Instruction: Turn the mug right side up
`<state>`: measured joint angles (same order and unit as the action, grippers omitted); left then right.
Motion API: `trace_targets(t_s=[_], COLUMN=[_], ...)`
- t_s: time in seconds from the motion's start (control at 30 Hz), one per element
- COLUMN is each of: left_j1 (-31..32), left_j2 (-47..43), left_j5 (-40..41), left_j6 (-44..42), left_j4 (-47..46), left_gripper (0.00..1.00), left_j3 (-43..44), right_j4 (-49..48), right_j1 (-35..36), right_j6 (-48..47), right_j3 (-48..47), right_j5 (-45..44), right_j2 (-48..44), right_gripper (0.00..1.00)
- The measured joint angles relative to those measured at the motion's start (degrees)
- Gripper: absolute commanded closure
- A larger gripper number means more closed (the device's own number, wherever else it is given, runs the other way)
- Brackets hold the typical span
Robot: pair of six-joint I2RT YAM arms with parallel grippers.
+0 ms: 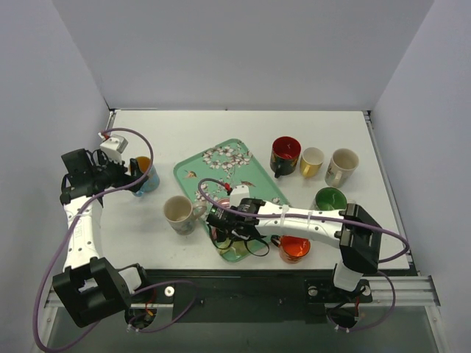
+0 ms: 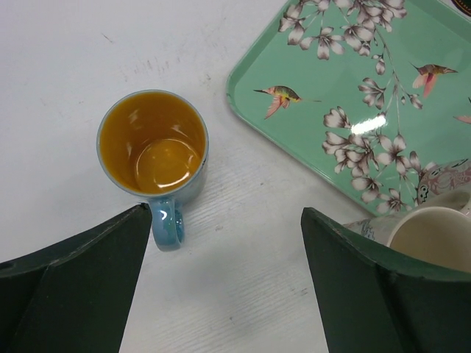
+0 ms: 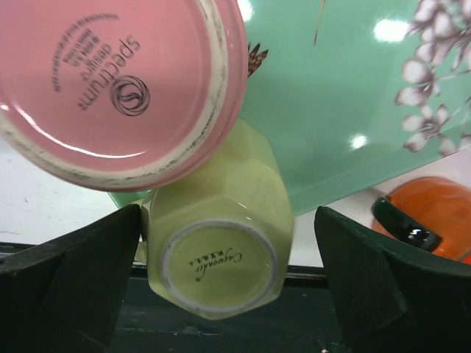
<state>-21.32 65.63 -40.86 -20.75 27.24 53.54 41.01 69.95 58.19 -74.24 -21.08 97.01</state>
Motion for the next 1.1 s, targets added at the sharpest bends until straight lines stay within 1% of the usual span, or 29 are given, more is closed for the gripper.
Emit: trace_targets(t_s=[0.07, 0.13, 0.17, 0.23, 0.37, 0.43, 0.47, 0.5, 0.53, 0.57, 0.6, 0.63, 0.67, 0.7, 0.83, 0.97, 1.1], left_j1=[0.04, 0.13, 0.2, 0.24, 0.24, 0.24, 0.24, 0.24, 0.24, 0.24, 0.24, 0.24, 0.24, 0.24, 0.24, 0.63, 2.05], left_j2=[0.0, 0.0, 0.0, 0.0, 0.0, 0.0, 0.0, 0.0, 0.0, 0.0, 0.0, 0.0, 0.0, 0.0, 0.0, 0.0, -0.31], left_j5=[-0.02, 0.0, 0.0, -0.02, 0.0, 0.0, 0.0, -0.02, -0.02, -0.02, -0.04, -0.07, -0.13, -0.2, -1.09, -3.91, -6.73], left_j6=[0.04, 0.04, 0.04, 0.02, 0.02, 0.04, 0.04, 0.04, 0.04, 0.04, 0.0, -0.04, -0.26, -0.46, -1.44, -2.34, -2.4], left_j4=[-0.04, -0.04, -0.04, -0.04, -0.07, -0.07, -0.07, -0.07, -0.07, -0.04, -0.02, 0.02, 0.22, 0.5, 4.46, 9.55, 13.97], left_gripper=[0.06, 0.06, 0.05, 0.05, 0.05, 0.05, 0.05, 0.05, 0.05, 0.05, 0.05, 0.05, 0.05, 0.05, 0.05, 0.05, 0.06], left_j3=[0.0, 0.0, 0.0, 0.0, -0.02, -0.02, -0.02, -0.02, -0.02, -0.02, -0.02, -0.02, -0.02, -0.02, 0.98, 4.61, 8.76], right_j4=[-1.66, -2.67, -3.56, -5.68, -9.79, -11.19, -11.5, -11.82, -12.2, -12.39, -12.55, -12.55, -12.55, -12.52, -10.75, -7.23, -5.62], right_j1=[-0.02, -0.11, -0.11, -0.28, -1.66, -2.67, -2.99, -3.3, -3.61, -3.65, -3.65, -3.63, -3.52, -3.48, -2.47, -0.61, 0.96], right_j6=[0.59, 0.85, 0.98, 1.42, 2.1, 2.21, 2.12, 2.01, 1.88, 1.75, 1.73, 1.75, 1.64, 1.62, 1.49, -0.61, -3.69], right_j3=[1.75, 2.29, 2.56, 3.93, 7.1, 8.13, 8.2, 8.2, 8.2, 8.2, 8.2, 8.22, 8.26, 8.33, 8.37, 7.3, 6.23], right_j5=[1.25, 1.97, 2.16, 2.49, 3.23, 4.39, 4.61, 4.68, 4.79, 4.72, 4.59, 4.59, 4.63, 4.63, 4.0, 1.68, -1.51], right_j2=[0.33, 1.01, 1.33, 1.57, 1.44, 1.36, 1.27, 1.27, 1.27, 1.22, 1.14, 1.01, 0.94, 0.9, 0.5, -1.4, -6.25], right_gripper=[0.06, 0.11, 0.15, 0.18, 0.16, 0.18, 0.31, 0.39, 0.54, 0.6, 0.73, 0.82, 0.96, 1.0, 1.0, 1.0, 1.0])
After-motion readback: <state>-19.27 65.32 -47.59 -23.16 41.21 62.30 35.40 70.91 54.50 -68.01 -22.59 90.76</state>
